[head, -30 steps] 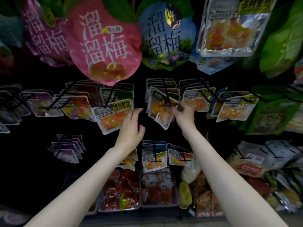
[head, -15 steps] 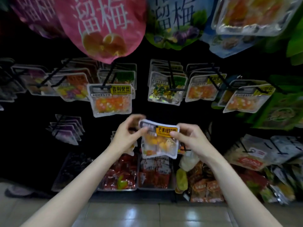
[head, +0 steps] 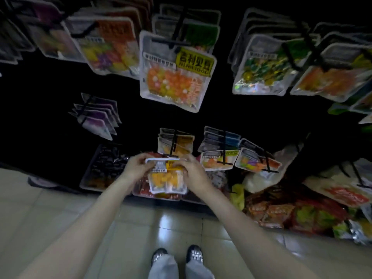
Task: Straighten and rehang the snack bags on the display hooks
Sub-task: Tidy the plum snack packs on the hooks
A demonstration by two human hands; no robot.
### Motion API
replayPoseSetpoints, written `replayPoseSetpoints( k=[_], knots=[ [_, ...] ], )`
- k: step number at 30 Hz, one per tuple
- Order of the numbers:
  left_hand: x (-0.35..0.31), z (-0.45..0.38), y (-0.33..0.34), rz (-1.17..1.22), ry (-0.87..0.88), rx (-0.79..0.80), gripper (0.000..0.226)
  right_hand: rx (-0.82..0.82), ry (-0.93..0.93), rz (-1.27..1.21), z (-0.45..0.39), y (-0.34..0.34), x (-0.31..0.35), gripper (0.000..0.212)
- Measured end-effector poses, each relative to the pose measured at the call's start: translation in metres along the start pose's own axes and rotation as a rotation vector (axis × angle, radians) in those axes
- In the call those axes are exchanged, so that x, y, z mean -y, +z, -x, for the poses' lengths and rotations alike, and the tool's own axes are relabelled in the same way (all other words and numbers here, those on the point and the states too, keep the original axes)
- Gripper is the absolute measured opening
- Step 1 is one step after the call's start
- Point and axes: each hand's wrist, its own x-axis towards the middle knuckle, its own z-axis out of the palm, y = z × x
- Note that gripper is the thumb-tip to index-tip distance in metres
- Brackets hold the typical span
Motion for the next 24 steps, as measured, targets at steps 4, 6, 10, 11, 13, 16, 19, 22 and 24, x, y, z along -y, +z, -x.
replayPoseSetpoints(
  k=[4,6,10,11,13,16,19,22,24],
  knots=[
    [0.002,-0.027,0.006,0.013,0.000,-0.032,0.010,0.041,0.005,0.110,-0.014,-0.003,-0.009,0.050],
    [-0.003,-0.036,0.012,0.023,-0.001,-0.021,0.007,0.002,-0.010,0.144,-0.014,-0.003,-0.012,0.054],
    [-0.013,-0.050,0.027,-0.009,-0.024,-0.027,0.013,-0.032,0.023,0.194,-0.011,-0.001,-0.014,0.056],
    [-0.013,-0.053,0.030,-0.025,-0.042,-0.036,0.020,-0.010,0.040,0.194,-0.011,-0.001,-0.014,0.056],
    [-0.013,-0.057,0.034,-0.037,-0.085,-0.068,0.029,0.038,0.064,0.205,-0.014,-0.002,-0.014,0.057],
    [-0.015,-0.059,0.035,-0.078,-0.091,-0.117,0.031,0.094,0.095,0.202,-0.023,0.000,-0.016,0.063],
    [-0.016,-0.062,0.034,-0.113,-0.087,-0.145,0.028,0.116,0.084,0.197,-0.026,0.005,-0.019,0.066],
    [-0.020,-0.067,0.037,-0.075,-0.094,-0.163,0.023,0.099,0.087,0.184,-0.030,0.004,-0.020,0.066],
    [-0.023,-0.069,0.041,0.091,-0.126,-0.203,0.020,0.118,0.125,0.179,-0.034,0.002,-0.015,0.065]
  ],
)
